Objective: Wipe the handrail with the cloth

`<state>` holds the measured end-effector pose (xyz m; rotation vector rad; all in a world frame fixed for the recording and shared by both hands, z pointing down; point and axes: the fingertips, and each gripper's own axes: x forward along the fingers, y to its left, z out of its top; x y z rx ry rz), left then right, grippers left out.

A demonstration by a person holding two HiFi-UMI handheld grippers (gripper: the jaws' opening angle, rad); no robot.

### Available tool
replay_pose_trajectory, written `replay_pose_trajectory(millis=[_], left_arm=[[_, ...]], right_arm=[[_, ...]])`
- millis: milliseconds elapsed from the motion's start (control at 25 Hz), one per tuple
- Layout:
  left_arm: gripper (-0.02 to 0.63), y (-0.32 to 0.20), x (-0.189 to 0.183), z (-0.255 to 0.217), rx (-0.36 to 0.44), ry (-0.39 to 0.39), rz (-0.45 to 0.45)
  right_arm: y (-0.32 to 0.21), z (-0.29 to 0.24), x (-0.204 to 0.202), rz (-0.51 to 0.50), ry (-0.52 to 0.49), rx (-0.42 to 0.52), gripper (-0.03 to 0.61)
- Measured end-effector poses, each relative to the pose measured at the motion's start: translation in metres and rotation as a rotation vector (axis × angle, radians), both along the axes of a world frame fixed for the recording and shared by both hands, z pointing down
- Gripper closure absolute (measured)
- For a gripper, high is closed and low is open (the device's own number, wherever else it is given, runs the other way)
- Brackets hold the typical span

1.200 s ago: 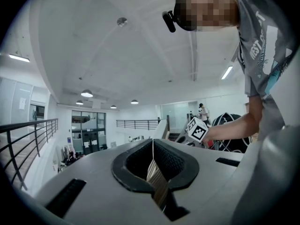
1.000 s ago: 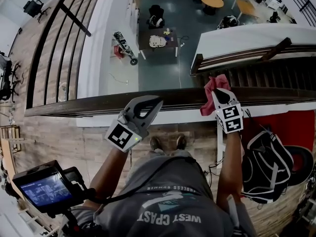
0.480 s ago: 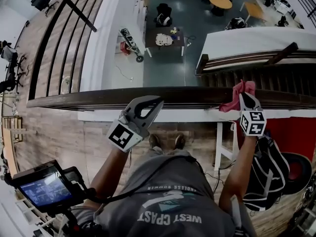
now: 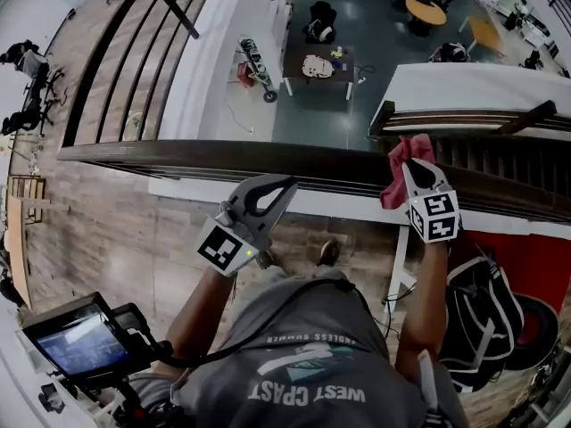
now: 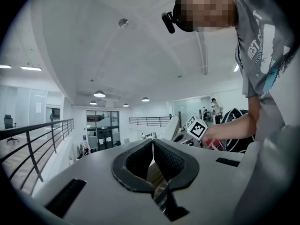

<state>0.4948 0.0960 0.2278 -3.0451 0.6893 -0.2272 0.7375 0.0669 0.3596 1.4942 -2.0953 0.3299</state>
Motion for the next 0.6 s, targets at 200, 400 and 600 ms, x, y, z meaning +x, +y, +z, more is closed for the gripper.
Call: replay_pose_trajectory(millis=[200, 400, 600], left_arm=[[0.607, 0.004, -0.080, -0.009, 0.001, 0.018, -0.070], [0.606, 0.010, -0.178, -0.012, -0.006, 0.039, -0.131], [0.606, 0.009, -0.278, -0.018, 0.006, 0.045, -0.151]], right_arm=[[-0.019, -0.011, -0.089, -0.092, 0.033, -0.011, 0.548], [-0.031, -0.013, -0.181, -0.119, 0.062, -0.016, 0.548], [-0.045, -0.011, -0.252, -0.074, 0.061, -0.024, 0.549]])
